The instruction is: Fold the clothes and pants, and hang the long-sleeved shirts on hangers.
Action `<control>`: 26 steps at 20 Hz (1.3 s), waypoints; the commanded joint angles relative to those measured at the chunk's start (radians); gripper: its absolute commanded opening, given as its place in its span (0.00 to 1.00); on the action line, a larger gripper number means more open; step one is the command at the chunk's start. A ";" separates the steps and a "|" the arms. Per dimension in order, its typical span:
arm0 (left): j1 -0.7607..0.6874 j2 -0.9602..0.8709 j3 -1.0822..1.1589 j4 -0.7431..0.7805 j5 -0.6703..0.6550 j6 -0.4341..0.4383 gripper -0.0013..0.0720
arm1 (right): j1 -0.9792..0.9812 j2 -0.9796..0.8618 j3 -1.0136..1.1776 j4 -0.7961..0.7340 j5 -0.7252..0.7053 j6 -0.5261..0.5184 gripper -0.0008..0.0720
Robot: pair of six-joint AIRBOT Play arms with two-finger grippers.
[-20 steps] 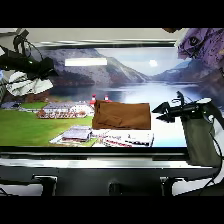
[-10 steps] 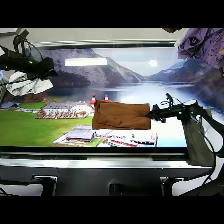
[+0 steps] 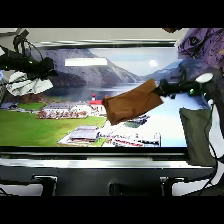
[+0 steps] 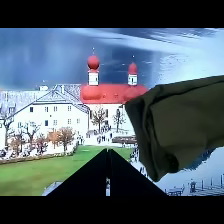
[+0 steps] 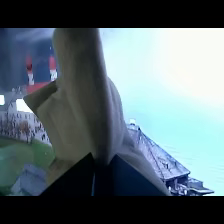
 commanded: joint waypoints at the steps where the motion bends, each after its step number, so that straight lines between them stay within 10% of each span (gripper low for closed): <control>1: 0.001 0.001 0.000 0.000 0.000 0.000 0.04 | 0.001 0.007 0.213 -0.194 0.003 0.218 0.05; 26: 0.001 0.001 0.000 -0.037 -0.029 0.000 0.04 | -0.377 0.127 0.462 -0.607 0.236 0.742 0.05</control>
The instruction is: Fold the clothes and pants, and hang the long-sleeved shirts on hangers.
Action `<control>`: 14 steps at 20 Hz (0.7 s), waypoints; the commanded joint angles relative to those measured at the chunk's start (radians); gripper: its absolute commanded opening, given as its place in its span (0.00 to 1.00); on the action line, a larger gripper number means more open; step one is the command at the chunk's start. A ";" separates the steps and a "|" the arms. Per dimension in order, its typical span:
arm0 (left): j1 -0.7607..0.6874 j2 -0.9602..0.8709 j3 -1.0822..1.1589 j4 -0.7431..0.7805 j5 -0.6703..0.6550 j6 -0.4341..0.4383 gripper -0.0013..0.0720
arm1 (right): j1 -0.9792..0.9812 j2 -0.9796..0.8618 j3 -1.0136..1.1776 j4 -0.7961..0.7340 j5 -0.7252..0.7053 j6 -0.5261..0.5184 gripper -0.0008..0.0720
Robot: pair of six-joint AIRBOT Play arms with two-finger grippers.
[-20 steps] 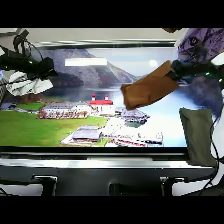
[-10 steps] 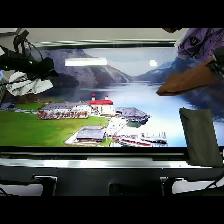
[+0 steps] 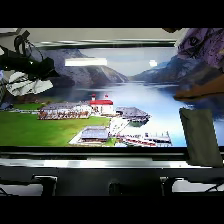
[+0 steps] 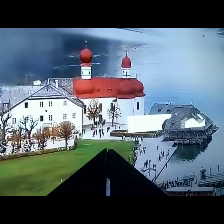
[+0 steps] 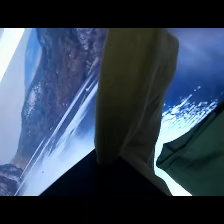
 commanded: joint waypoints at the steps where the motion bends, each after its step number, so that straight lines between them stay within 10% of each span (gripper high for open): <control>1: 0.001 0.001 0.000 -0.009 -0.008 0.000 0.04 | -0.005 0.027 0.001 -0.116 0.107 0.076 0.05; 14: 0.001 0.001 0.000 -0.016 -0.008 0.002 0.04 | -0.005 0.096 -0.067 -0.335 0.378 0.000 0.05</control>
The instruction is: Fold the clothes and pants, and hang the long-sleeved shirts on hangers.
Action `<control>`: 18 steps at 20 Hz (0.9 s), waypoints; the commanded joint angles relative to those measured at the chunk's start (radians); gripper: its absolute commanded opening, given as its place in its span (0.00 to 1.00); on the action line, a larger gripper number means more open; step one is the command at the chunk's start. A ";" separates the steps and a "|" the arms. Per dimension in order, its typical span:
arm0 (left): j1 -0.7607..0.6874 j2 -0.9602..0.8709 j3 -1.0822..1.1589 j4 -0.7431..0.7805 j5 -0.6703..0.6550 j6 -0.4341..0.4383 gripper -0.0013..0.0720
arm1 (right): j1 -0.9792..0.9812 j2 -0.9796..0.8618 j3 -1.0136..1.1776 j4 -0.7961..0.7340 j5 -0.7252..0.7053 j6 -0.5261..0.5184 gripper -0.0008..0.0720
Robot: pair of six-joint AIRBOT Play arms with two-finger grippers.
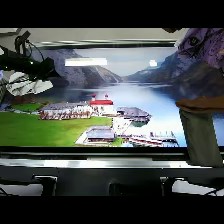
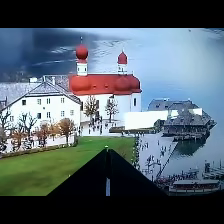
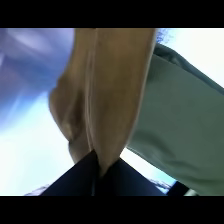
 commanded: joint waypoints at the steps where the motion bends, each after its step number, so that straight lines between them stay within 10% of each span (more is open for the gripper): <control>1: 0.001 0.001 0.000 0.000 0.001 0.001 0.04 | -0.001 0.050 -0.098 -0.097 0.048 -0.046 0.05; 10: 0.001 0.001 0.000 -0.001 0.000 0.000 0.04 | -0.002 0.367 -0.747 -0.166 -0.192 0.017 0.05; 18: 0.001 0.001 0.000 0.000 0.001 0.000 0.04 | -0.002 0.385 -0.906 -0.296 -0.220 0.046 0.05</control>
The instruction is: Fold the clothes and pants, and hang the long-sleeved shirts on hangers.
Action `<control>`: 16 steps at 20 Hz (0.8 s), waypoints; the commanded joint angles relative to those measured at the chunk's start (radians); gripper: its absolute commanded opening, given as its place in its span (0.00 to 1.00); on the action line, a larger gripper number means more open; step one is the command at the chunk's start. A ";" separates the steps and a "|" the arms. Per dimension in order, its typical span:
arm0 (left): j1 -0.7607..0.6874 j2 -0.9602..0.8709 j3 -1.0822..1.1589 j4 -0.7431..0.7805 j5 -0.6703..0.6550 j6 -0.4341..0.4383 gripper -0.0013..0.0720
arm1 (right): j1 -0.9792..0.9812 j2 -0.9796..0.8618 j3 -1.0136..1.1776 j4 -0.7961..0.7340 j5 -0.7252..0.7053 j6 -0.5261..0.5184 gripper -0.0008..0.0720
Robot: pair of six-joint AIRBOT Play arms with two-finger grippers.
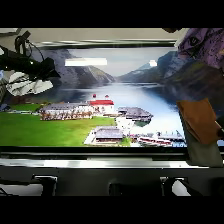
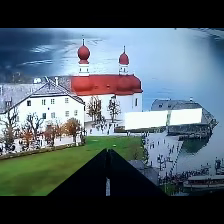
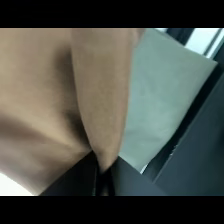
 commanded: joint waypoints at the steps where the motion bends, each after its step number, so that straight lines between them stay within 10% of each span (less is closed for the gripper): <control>1: 0.001 0.001 0.000 0.000 0.000 0.000 0.04 | -0.001 0.007 -0.055 -0.064 -0.021 0.012 0.05; 16: 0.000 0.001 0.000 0.000 0.000 0.000 0.04 | -0.001 0.007 -0.151 -0.138 0.049 0.012 0.05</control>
